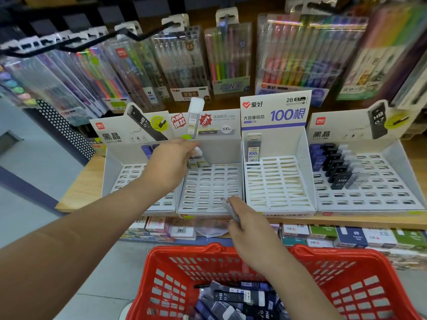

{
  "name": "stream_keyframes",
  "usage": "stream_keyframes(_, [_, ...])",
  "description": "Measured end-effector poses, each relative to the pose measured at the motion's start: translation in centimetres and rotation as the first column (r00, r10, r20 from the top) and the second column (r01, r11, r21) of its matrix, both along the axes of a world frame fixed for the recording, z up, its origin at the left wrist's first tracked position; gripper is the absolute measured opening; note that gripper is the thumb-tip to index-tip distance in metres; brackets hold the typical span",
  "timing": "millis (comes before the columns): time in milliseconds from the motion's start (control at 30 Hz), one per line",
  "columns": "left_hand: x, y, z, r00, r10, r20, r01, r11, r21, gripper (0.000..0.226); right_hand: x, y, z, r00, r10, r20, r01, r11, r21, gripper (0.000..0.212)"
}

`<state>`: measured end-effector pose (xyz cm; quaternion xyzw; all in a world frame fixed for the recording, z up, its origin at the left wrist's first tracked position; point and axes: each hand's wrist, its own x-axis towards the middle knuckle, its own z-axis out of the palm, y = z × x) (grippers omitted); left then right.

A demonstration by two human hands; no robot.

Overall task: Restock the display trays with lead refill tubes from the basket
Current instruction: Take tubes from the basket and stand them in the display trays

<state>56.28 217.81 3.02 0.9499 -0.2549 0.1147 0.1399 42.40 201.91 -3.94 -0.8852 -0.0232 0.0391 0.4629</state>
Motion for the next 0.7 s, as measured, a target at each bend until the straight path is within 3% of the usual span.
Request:
stream_keyframes(133, [0.5, -0.5, 0.5, 0.998, 0.07, 0.004, -0.069, 0.994, -0.082, 0.016, -0.2, 0.0, 0.3, 1.0, -0.001, -0.006, 0.001, 1.0, 0.009, 0.042])
stream_keyframes(333, [1.6, -1.0, 0.5, 0.987, -0.061, 0.151, 0.069, 0.997, -0.044, 0.02, 0.0, 0.0, -0.2, 1.0, -0.014, -0.008, 0.015, 0.999, 0.043, 0.045])
stream_keyframes(533, [1.3, -1.0, -0.3, 0.97, -0.111, 0.215, 0.067, 0.977, 0.202, 0.045, -0.1, -0.2, -0.3, 0.998, -0.022, -0.055, 0.025, 0.998, 0.057, 0.048])
stream_keyframes(633, [1.2, -1.0, -0.4, 0.972, -0.107, 0.209, 0.053, 0.967, 0.248, 0.043, 0.2, -0.2, 0.2, 0.989, -0.086, -0.117, 0.113, 0.962, 0.247, 0.042])
stream_keyframes(700, [0.8, -1.1, -0.3, 0.984, -0.071, 0.162, 0.043, 0.984, 0.172, 0.038, 0.3, -0.3, 1.1, 0.968, -0.132, -0.213, 0.223, 0.84, 0.494, 0.035])
